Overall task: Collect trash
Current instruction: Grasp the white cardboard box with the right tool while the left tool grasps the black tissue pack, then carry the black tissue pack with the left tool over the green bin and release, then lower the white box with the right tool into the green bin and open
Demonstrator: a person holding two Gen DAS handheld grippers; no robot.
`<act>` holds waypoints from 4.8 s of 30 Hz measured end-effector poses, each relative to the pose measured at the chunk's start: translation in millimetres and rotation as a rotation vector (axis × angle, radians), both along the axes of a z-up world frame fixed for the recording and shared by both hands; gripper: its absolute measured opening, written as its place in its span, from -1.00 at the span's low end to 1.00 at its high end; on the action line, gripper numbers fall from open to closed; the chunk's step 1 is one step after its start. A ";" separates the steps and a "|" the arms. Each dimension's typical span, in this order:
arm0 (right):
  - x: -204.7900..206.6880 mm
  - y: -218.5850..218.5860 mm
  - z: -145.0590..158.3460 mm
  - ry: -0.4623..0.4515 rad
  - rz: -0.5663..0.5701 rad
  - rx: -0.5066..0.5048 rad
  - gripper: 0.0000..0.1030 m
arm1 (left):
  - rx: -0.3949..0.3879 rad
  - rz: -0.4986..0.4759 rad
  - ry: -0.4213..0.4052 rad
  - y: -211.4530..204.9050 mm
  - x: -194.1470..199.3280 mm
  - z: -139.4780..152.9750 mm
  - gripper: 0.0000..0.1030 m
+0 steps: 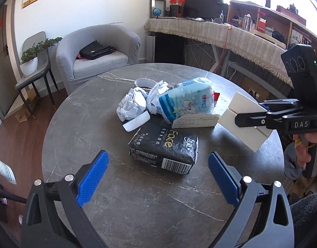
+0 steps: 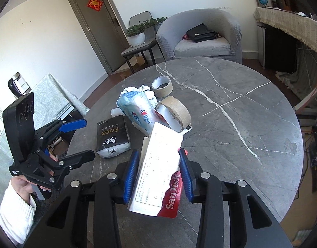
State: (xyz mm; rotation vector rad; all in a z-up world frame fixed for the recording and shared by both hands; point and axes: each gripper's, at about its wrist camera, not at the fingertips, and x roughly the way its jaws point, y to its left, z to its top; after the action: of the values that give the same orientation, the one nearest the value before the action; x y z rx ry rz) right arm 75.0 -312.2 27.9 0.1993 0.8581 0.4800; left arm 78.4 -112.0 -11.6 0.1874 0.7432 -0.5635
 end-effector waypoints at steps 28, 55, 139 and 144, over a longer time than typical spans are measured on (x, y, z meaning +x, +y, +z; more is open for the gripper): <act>0.3 -20.1 14.5 -0.012 0.016 0.082 -0.24 | -0.023 -0.098 0.081 -14.2 14.7 -6.1 0.44; 37.4 124.0 42.3 -0.099 0.204 0.148 -0.24 | -0.153 0.374 -0.011 156.8 18.7 27.1 0.44; 62.1 435.4 -65.7 0.108 0.511 -0.196 -0.11 | -0.196 0.659 -0.063 325.7 -34.7 49.2 -0.07; 56.2 403.5 -28.1 0.025 0.469 -0.171 -0.17 | -0.225 0.637 -0.099 306.5 -38.0 61.8 -0.01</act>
State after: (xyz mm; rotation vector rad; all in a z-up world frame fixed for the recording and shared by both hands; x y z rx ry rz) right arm 131.1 91.3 -0.2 -0.1592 0.9680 0.8374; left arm 40.4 194.5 50.2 -0.2272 0.5941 -0.0263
